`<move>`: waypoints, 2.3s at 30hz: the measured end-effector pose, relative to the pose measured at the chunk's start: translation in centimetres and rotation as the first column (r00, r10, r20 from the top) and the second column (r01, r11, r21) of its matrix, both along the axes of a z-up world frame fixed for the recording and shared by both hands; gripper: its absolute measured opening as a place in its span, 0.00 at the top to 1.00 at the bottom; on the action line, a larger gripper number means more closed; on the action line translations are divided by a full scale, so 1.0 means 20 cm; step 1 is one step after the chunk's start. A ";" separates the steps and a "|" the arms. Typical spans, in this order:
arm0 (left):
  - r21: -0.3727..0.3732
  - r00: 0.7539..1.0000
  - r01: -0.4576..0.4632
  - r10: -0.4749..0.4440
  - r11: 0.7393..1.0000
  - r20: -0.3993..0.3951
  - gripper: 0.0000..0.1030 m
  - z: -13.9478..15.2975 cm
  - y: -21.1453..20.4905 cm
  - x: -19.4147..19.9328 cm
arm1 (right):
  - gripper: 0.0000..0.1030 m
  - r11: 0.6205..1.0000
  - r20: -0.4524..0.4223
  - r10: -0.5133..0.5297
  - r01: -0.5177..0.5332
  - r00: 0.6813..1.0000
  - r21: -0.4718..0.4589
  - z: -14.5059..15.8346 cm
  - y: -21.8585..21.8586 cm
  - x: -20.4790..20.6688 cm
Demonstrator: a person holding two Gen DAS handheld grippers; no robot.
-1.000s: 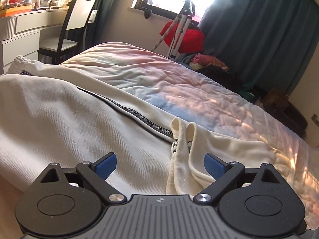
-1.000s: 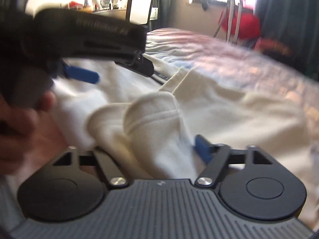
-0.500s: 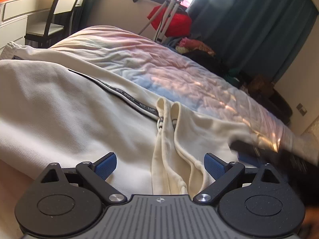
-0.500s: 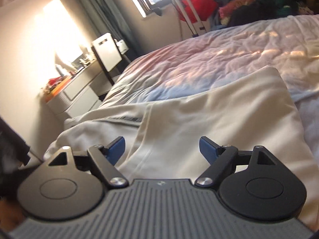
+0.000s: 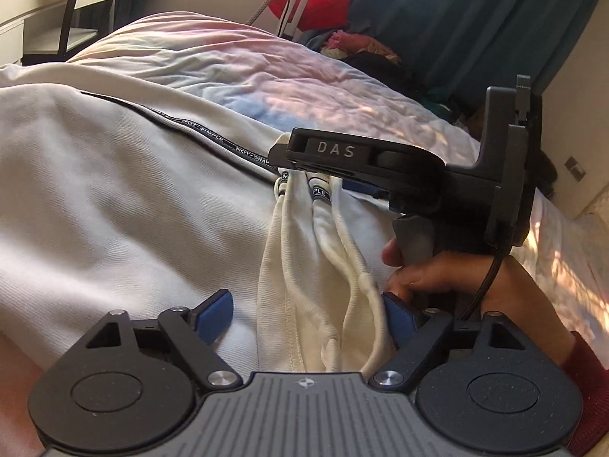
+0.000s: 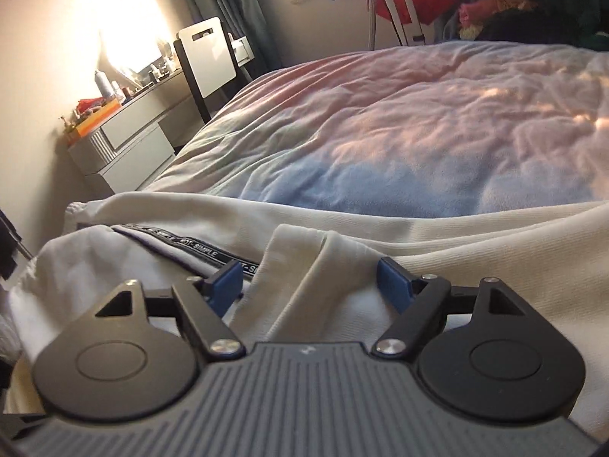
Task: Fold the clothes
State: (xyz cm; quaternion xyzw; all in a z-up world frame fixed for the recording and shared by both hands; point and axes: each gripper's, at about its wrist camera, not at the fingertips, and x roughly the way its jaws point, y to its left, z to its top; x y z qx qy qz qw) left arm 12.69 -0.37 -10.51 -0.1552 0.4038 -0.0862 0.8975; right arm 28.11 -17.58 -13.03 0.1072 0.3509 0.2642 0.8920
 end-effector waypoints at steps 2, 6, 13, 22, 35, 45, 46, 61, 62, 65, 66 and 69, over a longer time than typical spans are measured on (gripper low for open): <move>-0.008 1.000 0.010 -0.010 1.000 0.019 0.27 -0.01 0.00 0.01 | 0.45 1.000 0.020 -0.017 0.017 1.000 -0.003 0.01 0.00 -0.01; -0.043 0.999 0.035 -0.033 0.998 0.041 0.60 -0.02 0.01 0.00 | 0.83 0.999 0.061 -0.051 0.052 0.997 -0.007 0.02 -0.01 -0.02; -0.020 0.994 0.045 -0.043 0.999 0.101 0.75 0.03 0.01 -0.04 | 0.87 0.995 0.113 -0.099 0.098 0.989 0.010 0.03 -0.02 -0.04; 0.051 0.995 0.001 -0.006 0.999 0.103 0.41 0.05 -0.01 -0.04 | 0.30 0.990 0.100 -0.139 0.137 0.985 0.022 0.01 -0.03 -0.04; 0.140 0.958 -0.030 -0.011 0.990 0.285 0.14 0.30 -0.03 -0.28 | 0.16 0.953 0.214 -0.276 0.296 0.937 -0.064 0.31 -0.29 -0.35; 0.152 0.922 -0.079 0.015 0.985 0.386 0.11 0.46 0.05 -0.49 | 0.16 0.948 0.237 -0.297 0.316 0.925 -0.046 0.49 -0.54 -0.79; 0.149 0.924 -0.092 0.028 0.985 0.382 0.11 0.45 0.06 -0.49 | 0.16 0.947 0.235 -0.301 0.319 0.924 -0.041 0.49 -0.56 -0.83; -0.216 0.914 -0.397 0.406 0.892 -0.002 0.13 0.18 0.55 -0.41 | 0.16 0.958 0.183 -0.271 0.284 0.945 -0.048 0.31 -0.45 -0.97; -0.247 0.905 -0.416 0.424 0.875 -0.022 0.12 0.17 0.58 -0.43 | 0.16 0.959 0.189 -0.264 0.278 0.946 -0.053 0.31 -0.44 -0.98; -0.297 0.875 -0.478 0.476 0.826 -0.085 0.10 0.16 0.68 -0.47 | 0.16 0.961 0.186 -0.261 0.274 0.947 -0.044 0.31 -0.44 -0.99; -0.282 0.856 -0.515 0.504 0.810 -0.115 0.10 0.16 0.71 -0.48 | 0.16 0.961 0.184 -0.263 0.274 0.947 -0.040 0.31 -0.45 -0.99; -0.204 0.784 -0.620 0.584 0.758 -0.211 0.10 0.14 0.83 -0.46 | 0.16 0.958 0.160 -0.282 0.288 0.946 -0.012 0.31 -0.48 -0.98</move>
